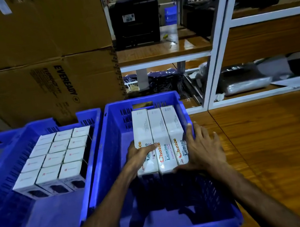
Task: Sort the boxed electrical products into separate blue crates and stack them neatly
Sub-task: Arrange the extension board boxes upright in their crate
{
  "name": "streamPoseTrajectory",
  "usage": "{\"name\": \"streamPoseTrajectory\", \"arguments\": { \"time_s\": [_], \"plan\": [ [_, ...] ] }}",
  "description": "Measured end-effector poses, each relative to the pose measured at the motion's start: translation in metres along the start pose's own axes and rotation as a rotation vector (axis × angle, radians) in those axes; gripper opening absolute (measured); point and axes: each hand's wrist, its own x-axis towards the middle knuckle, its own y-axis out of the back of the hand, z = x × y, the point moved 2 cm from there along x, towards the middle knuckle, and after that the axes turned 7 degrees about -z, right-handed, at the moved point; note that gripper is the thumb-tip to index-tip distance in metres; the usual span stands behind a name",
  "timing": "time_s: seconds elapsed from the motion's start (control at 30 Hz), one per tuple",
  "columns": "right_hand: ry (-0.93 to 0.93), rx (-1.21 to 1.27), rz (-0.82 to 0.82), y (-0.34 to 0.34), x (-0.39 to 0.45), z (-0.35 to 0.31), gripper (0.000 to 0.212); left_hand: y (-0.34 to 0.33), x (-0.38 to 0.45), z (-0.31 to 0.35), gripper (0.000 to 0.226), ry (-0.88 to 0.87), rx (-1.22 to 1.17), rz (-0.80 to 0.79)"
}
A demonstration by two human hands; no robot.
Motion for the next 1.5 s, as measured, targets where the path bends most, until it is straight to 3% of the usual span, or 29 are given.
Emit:
{"name": "streamPoseTrajectory", "arguments": {
  "time_s": [0.17, 0.37, 0.63, 0.9, 1.07, 1.23, 1.33, 1.4, 1.5],
  "plan": [
    [0.01, -0.119, -0.039, -0.009, 0.001, -0.026, 0.154, 0.0, 0.003, -0.003, 0.041, -0.007, -0.024, -0.006],
    [-0.021, -0.135, 0.069, -0.015, -0.002, -0.032, 0.118, -0.003, 0.004, -0.003, 0.038, -0.002, -0.022, 0.023],
    [-0.081, -0.131, 0.019, -0.013, -0.013, -0.036, 0.088, -0.003, -0.002, -0.002, 0.036, 0.005, 0.018, 0.041],
    [-0.067, -0.166, 0.034, -0.013, -0.015, -0.034, 0.066, 0.007, 0.015, -0.017, 0.076, 0.093, 0.121, 0.059],
    [-0.077, -0.19, 0.036, -0.012, -0.021, -0.037, 0.074, 0.008, 0.008, -0.011, 0.082, 0.141, 0.157, 0.104],
    [-0.052, -0.181, 0.065, -0.008, -0.029, -0.033, 0.041, 0.017, 0.044, -0.043, 0.097, 0.14, 0.134, 0.056],
    [-0.044, -0.163, 0.044, -0.007, -0.035, -0.03, 0.04, 0.022, 0.041, -0.039, 0.102, 0.137, 0.104, 0.051],
    [-0.037, -0.109, 0.037, -0.006, -0.043, -0.029, 0.046, 0.021, 0.016, -0.015, 0.118, 0.127, 0.089, 0.044],
    [-0.04, -0.005, 0.122, 0.001, -0.063, -0.032, 0.055, 0.019, -0.032, 0.026, 0.135, 0.139, 0.105, 0.032]
  ]
}}
